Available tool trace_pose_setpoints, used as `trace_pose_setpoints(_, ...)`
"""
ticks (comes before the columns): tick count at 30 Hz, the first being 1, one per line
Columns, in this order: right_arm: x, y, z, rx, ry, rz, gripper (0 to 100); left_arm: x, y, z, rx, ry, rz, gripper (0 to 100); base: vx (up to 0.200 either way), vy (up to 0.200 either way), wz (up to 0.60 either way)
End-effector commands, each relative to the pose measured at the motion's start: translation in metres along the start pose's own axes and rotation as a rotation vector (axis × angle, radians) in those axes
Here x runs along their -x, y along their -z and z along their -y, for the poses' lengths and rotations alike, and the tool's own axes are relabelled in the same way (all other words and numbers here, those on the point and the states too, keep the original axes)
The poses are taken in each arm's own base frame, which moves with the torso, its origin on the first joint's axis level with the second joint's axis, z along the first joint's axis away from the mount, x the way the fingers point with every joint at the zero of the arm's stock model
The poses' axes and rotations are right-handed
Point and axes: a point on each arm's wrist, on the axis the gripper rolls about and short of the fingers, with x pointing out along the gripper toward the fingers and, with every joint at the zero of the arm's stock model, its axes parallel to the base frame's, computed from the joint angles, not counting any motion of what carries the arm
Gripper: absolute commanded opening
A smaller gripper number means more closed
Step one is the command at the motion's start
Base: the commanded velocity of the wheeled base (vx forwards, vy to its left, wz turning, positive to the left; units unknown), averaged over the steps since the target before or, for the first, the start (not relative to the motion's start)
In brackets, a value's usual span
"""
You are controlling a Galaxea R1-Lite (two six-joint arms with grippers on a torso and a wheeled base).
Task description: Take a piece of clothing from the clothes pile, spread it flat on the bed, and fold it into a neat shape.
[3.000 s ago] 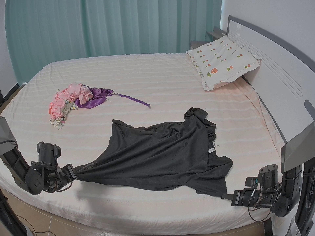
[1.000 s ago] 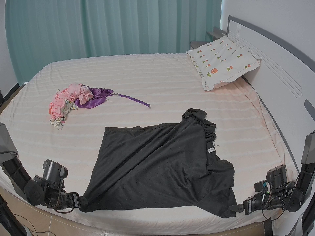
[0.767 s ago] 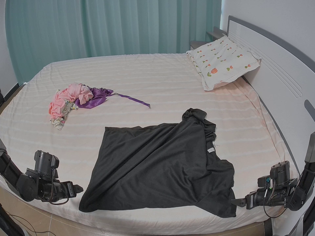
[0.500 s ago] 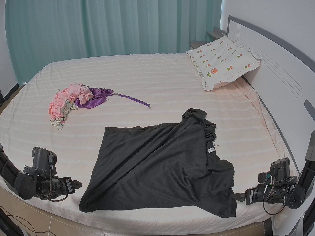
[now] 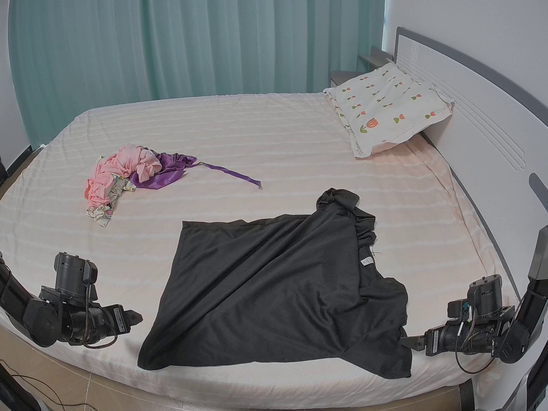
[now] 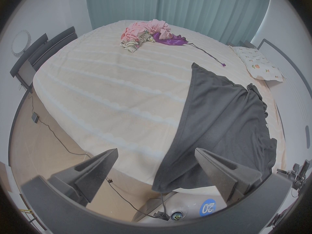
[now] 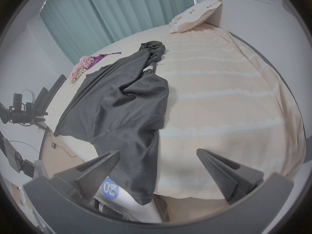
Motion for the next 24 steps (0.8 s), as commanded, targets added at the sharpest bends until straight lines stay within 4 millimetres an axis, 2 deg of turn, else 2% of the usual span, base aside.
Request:
trace_pose_setpoints(1,-0.002,0.001,0.0,0.0,-0.001,-0.007,100,-0.001,-0.001,-0.001,0.004,-0.003,0.0,100,0.0,0.2,0.0)
trace_pose_setpoints(5,-0.002,-0.001,0.0,-0.001,0.0,-0.001,100,-0.001,-0.001,-0.001,0.005,-0.003,0.0,100,0.0,0.2,0.0)
trace_pose_setpoints(9,-0.003,-0.003,0.001,-0.008,0.004,0.005,100,-0.001,-0.004,0.001,0.008,0.008,0.009,100,0.0,0.0,0.0)
trace_pose_setpoints(13,-0.005,-0.011,0.001,-0.064,0.008,0.043,100,-0.002,-0.013,0.007,0.094,0.041,0.03,100,0.0,0.0,0.0)
trace_pose_setpoints(20,-0.006,-0.015,0.002,-0.081,0.045,0.066,100,-0.001,-0.009,0.016,0.097,0.104,0.0,100,0.0,0.0,0.0)
trace_pose_setpoints(24,-0.006,-0.02,0.003,-0.087,0.046,0.09,100,-0.004,-0.008,0.017,0.102,0.112,-0.017,100,0.2,0.0,0.0)
